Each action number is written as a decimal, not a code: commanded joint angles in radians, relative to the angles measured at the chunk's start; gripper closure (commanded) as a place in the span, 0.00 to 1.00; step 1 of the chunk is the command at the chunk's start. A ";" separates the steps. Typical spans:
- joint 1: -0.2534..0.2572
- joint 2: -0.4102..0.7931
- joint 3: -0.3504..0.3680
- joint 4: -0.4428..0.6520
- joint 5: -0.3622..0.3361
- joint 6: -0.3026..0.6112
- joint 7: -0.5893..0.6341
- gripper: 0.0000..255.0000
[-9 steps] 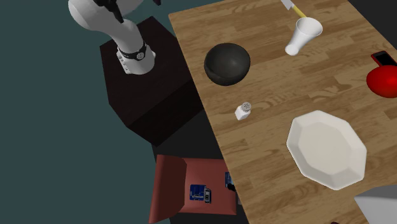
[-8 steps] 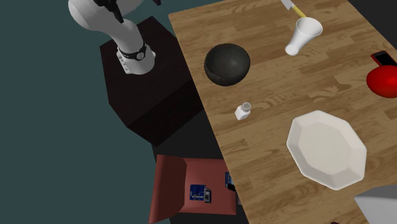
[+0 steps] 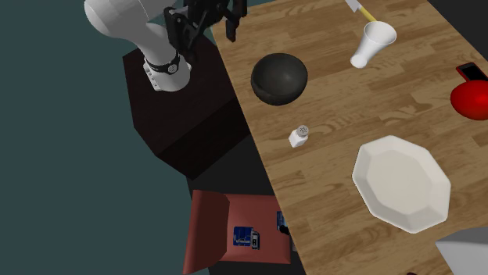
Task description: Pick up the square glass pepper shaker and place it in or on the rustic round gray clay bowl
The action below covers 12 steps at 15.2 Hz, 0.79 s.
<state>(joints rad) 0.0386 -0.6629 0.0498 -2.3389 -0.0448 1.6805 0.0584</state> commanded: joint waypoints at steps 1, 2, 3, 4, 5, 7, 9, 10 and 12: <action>0.006 0.044 0.013 -0.019 0.008 0.069 0.016 0.00; 0.008 0.071 0.020 -0.021 0.011 0.100 0.023 0.00; 0.011 0.100 0.026 -0.022 0.013 0.131 0.031 0.00; 0.013 0.129 0.033 -0.021 0.015 0.161 0.038 0.00; 0.016 0.160 0.040 -0.018 0.017 0.191 0.046 0.00; 0.020 0.223 0.053 -0.009 0.019 0.249 0.061 0.00; 0.023 0.289 0.066 0.005 0.018 0.304 0.077 0.00; 0.025 0.322 0.072 0.014 0.017 0.330 0.086 0.00; 0.028 0.392 0.085 0.037 0.012 0.380 0.102 0.00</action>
<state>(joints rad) 0.0640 -0.3060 0.1266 -2.3101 -0.0314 2.0311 0.1498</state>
